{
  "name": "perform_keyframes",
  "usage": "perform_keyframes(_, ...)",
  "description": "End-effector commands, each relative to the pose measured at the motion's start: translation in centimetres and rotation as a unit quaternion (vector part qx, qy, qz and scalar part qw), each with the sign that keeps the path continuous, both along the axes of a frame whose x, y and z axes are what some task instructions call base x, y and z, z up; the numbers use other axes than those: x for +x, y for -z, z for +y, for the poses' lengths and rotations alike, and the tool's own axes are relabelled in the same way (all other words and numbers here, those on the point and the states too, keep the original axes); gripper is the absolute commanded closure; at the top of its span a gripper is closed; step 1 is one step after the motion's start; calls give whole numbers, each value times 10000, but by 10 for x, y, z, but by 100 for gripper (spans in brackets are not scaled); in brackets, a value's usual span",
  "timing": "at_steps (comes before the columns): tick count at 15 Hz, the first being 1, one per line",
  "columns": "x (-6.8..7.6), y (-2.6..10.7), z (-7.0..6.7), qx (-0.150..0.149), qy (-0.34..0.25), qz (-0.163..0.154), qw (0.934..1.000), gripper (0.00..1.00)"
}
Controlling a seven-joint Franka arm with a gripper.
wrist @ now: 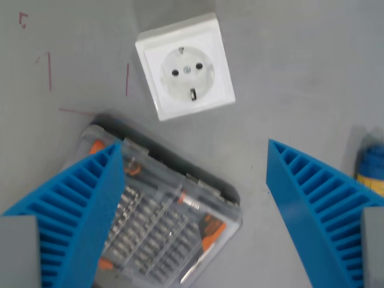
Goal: Move above the white socket
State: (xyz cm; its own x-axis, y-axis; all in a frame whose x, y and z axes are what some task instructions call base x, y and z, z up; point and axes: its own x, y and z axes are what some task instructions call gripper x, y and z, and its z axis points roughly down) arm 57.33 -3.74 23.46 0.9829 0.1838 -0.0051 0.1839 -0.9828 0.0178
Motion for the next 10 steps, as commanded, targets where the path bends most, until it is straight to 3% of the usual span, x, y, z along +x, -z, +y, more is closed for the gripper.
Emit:
perform_keyframes(1,5,12,2,-125,-800,-328,9962,0)
perform_keyframes(10,19,42,4,-143,-991,-199,9948,0)
